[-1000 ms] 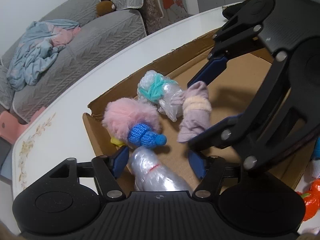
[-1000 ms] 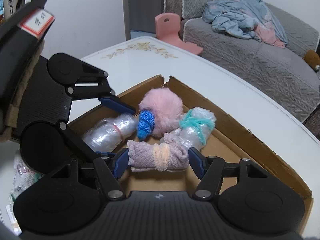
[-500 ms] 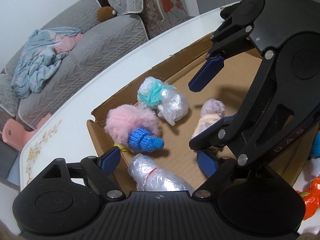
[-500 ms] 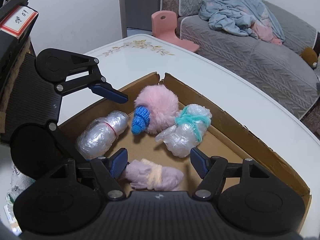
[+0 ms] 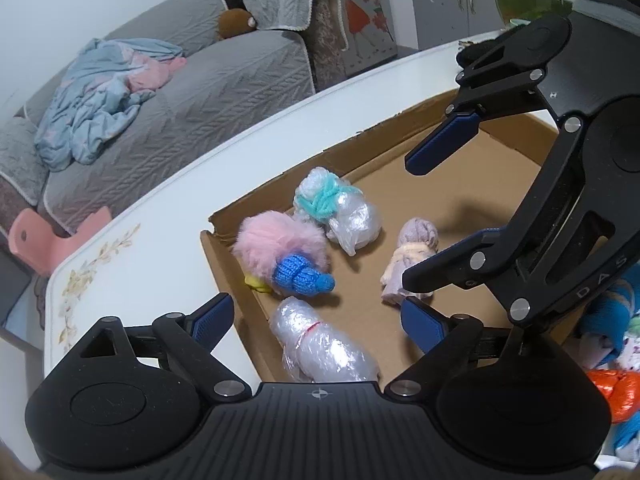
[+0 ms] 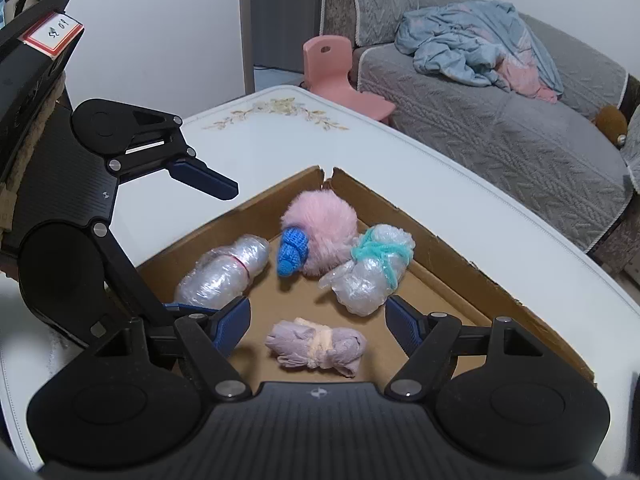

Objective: Organize objects
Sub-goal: 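Open both grippers to release the items and withdraw, then grasp white rolled sock with left gripper while right grasps pastel plastic bundle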

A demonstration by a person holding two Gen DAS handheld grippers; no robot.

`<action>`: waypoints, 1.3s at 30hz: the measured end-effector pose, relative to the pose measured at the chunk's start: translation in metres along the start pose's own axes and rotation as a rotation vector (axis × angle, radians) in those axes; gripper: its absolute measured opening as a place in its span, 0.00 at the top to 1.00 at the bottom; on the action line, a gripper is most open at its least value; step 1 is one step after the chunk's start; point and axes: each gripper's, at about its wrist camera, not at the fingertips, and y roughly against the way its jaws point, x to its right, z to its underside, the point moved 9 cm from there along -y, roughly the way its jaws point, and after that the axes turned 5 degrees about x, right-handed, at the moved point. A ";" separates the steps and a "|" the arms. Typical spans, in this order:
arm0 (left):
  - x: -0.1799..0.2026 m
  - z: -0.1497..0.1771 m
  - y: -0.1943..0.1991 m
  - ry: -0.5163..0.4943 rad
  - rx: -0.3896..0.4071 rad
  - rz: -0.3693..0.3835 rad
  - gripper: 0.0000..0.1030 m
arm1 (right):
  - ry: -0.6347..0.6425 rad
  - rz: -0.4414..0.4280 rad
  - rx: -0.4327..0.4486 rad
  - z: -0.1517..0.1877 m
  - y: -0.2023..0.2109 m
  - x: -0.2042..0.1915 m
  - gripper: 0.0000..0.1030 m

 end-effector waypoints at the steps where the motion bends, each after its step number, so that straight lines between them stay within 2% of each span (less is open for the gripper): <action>1: 0.000 0.000 0.003 0.011 0.001 0.001 0.09 | -0.003 0.002 0.004 -0.001 0.002 0.000 0.29; 5: -0.003 -0.002 0.016 0.088 0.010 0.006 0.09 | -0.018 0.014 0.025 -0.005 0.014 0.001 0.26; 13: -0.014 -0.004 0.053 0.279 0.059 -0.042 0.05 | -0.050 0.060 0.075 -0.010 0.042 0.000 0.20; 17: -0.013 -0.005 0.071 0.301 0.083 -0.072 0.05 | -0.061 0.074 0.097 -0.009 0.055 -0.003 0.20; 34: 0.000 -0.002 0.112 0.404 0.133 -0.102 0.03 | -0.074 0.110 0.144 -0.011 0.080 -0.016 0.19; 39: -0.002 0.005 0.123 0.479 0.161 -0.114 0.02 | -0.115 0.133 0.157 -0.004 0.088 -0.014 0.18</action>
